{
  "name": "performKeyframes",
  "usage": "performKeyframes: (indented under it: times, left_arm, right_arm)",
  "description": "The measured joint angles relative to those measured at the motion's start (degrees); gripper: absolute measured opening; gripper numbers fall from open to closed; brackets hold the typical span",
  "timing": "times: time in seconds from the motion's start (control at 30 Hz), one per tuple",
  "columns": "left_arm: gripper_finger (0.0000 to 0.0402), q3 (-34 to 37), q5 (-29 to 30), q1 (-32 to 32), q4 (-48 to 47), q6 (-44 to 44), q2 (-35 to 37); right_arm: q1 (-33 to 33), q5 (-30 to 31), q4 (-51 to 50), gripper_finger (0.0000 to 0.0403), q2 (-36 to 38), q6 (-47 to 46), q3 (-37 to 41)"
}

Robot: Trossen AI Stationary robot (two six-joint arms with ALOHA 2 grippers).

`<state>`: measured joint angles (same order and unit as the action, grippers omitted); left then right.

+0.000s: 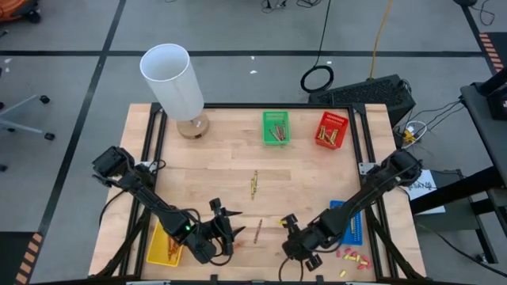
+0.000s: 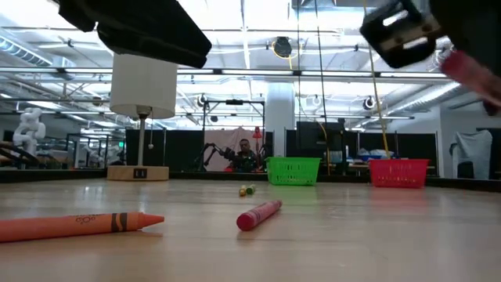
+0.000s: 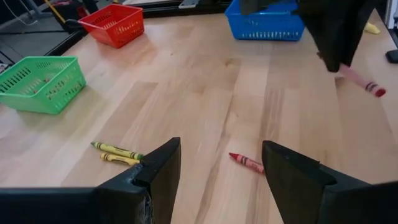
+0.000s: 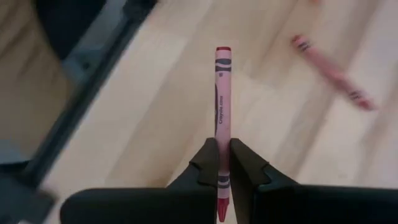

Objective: Sort crayons
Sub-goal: Put the red crayon into the green bin

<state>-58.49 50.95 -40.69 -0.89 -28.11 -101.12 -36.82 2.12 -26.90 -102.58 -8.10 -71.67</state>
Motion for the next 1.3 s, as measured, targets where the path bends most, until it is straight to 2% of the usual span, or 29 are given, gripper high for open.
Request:
performKeyframes:
  times: [0.17, 0.4, 0.67, 0.87, 1.03, 1.17, 1.3]
  left_arm:
    - [0.0222, -0.01, -0.17, 0.22, 0.46, 0.84, 0.0]
    - [0.0222, -0.01, -0.23, 1.0, 0.47, 6.31, 0.0]
    - [0.0222, -0.01, -0.23, 2.98, 0.4, 12.51, 0.0]
    - [0.0222, 0.0, -0.21, 4.41, 0.39, 17.83, 0.0]
    - [0.0222, -0.01, -0.21, 5.19, 0.38, 19.92, 0.0]
    - [0.0222, 0.01, -0.21, 5.31, 0.38, 19.43, 0.0]
    - [0.0222, -0.01, -0.21, 4.95, 0.38, 18.16, 0.0]
  right_arm:
    - [-0.96, 12.51, 0.01, 0.0, -0.48, 0.9, 0.43]
    - [-0.96, 33.16, -3.71, 0.0, -0.5, 1.19, 0.6]
    - [-0.78, 48.4, -6.5, 0.0002, -0.48, 11.46, 0.6]
    - [-0.37, 53.3, -6.43, 0.0006, -0.46, 15.26, 0.6]
    - [0.08, 53.35, -6.38, 0.0006, -0.44, 14.39, 0.6]
    - [0.55, 53.34, -6.36, 0.0006, -0.44, 10.35, 0.6]
    - [1.73, 53.1, -6.07, 0.0006, -0.42, 1.64, 0.6]
